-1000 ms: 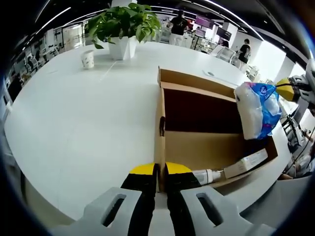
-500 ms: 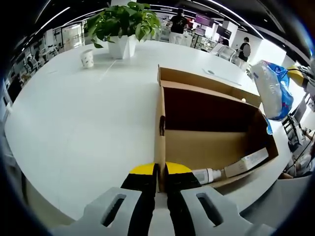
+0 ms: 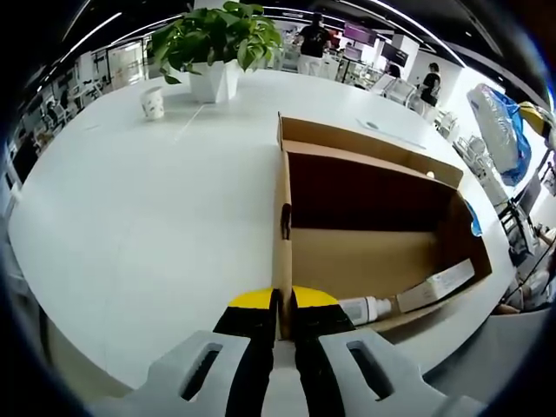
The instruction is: Operate the shoe box by opening the lid, removing the specified soft item, and placing it in the target area until the item is outside and the box remains undamaged.
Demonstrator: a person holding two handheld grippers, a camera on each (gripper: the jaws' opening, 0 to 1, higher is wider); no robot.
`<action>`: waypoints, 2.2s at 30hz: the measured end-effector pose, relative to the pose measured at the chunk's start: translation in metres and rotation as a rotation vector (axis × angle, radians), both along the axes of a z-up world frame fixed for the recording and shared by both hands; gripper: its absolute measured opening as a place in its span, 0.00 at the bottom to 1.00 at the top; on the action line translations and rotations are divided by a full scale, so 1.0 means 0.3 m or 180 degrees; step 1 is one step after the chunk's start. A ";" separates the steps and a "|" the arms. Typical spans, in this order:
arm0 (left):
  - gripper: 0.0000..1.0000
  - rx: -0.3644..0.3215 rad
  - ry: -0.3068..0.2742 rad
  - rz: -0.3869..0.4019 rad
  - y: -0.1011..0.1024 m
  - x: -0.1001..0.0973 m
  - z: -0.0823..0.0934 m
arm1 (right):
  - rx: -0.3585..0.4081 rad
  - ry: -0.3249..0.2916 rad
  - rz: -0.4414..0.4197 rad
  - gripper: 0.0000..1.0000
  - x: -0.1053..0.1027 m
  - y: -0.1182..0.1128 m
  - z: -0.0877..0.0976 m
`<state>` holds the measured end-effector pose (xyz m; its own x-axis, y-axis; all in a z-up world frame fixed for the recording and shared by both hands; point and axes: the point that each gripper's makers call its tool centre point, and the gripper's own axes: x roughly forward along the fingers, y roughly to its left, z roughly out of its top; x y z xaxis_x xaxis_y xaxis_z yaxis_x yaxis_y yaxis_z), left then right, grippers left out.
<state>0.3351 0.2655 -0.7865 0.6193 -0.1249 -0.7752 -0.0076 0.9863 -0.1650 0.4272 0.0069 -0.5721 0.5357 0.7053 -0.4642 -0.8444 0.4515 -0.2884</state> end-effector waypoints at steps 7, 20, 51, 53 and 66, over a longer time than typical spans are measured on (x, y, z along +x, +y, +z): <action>0.04 0.0012 0.0010 -0.0005 0.003 0.003 -0.001 | 0.0059 -0.0066 -0.0105 0.00 0.029 -0.108 0.052; 0.04 0.0026 0.0030 -0.0006 0.007 0.007 -0.006 | -0.0001 -0.0123 -0.0226 0.00 0.039 -0.288 0.064; 0.04 0.0057 0.0083 -0.0038 0.008 0.008 -0.011 | -0.0298 0.0053 -0.0526 0.00 0.073 -0.736 -0.148; 0.04 0.0068 0.0092 -0.0044 0.008 0.007 -0.011 | -0.0289 0.0088 -0.0546 0.00 0.075 -0.759 -0.165; 0.03 0.0111 0.0161 -0.0067 0.004 0.008 -0.015 | -0.0400 0.0326 -0.0664 0.00 0.076 -0.907 -0.328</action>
